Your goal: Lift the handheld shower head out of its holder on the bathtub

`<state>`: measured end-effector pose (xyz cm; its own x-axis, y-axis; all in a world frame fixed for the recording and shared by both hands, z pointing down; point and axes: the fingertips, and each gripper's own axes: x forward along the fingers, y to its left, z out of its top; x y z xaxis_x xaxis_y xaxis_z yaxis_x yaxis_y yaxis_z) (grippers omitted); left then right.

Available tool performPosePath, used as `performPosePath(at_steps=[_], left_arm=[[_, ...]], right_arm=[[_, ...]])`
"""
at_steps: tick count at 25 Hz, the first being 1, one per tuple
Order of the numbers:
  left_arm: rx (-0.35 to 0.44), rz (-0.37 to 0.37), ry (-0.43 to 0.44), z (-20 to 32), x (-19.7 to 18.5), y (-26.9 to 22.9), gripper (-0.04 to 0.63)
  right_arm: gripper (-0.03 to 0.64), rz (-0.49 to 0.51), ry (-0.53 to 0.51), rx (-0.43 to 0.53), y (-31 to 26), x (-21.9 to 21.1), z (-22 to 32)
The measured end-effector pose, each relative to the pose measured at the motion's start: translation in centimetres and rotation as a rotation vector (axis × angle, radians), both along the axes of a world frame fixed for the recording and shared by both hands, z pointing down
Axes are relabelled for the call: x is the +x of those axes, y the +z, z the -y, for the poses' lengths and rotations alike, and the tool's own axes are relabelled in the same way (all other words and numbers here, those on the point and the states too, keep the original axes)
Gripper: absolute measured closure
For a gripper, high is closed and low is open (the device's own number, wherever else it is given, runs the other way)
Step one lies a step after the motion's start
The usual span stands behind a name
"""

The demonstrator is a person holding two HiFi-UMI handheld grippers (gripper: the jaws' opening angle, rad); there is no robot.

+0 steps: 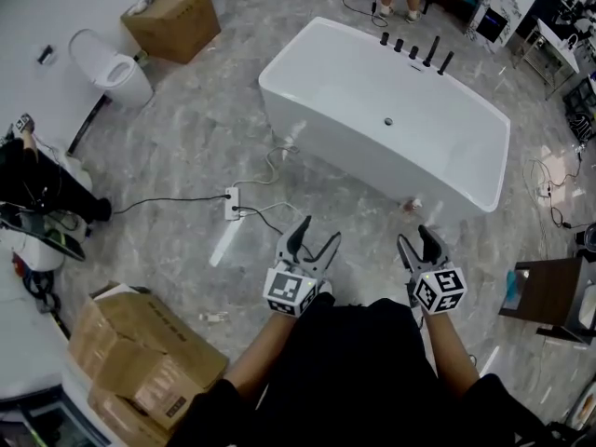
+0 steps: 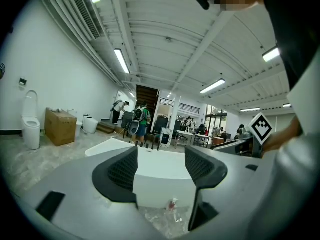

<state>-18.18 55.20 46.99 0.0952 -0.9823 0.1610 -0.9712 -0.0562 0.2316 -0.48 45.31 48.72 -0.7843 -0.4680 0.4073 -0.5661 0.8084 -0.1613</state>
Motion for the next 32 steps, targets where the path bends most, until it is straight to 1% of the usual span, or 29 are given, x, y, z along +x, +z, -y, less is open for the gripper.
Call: performPosePath(at_steps=[2, 7, 11, 14, 16, 20, 25, 27, 32], left_arm=[[-0.008, 0.000, 0.001, -0.3, -0.9, 0.2, 0.322], [0.020, -0.025, -0.041, 0.0, -1.9, 0.1, 0.322], [-0.004, -0.045, -0.069, 0.3, -2.3, 1.3, 0.322], [-0.010, -0.034, -0.086, 0.6, -2.6, 1.5, 0.322], [-0.012, -0.021, -0.097, 1.5, -3.3, 1.4, 0.322], [-0.023, -0.006, -0.104, 4.0, -4.7, 1.3, 0.322], [-0.047, 0.001, -0.089, 8.9, -5.8, 1.9, 0.322], [-0.043, 0.006, -0.083, 11.2, -6.5, 1.5, 0.322], [-0.053, -0.029, -0.095, 17.6, -8.5, 1.6, 0.322]], right_arm=[[0.405, 0.003, 0.008, -0.007, 0.1, -1.0, 0.0], [0.405, -0.012, -0.002, -0.037, 1.5, -2.0, 0.0], [0.405, -0.010, -0.003, -0.060, 2.6, -2.8, 0.8], [0.405, 0.005, 0.002, -0.057, 3.0, -3.2, 2.0], [0.405, 0.002, -0.021, -0.049, 3.5, -4.3, 3.2], [0.405, -0.027, -0.071, 0.001, 3.9, -6.5, 5.8], [0.405, -0.004, -0.052, -0.003, 4.1, -7.6, 10.3], [0.405, -0.002, -0.046, -0.010, 4.4, -7.8, 12.1], [0.405, 0.009, -0.006, -0.025, 5.3, -7.9, 19.0]])
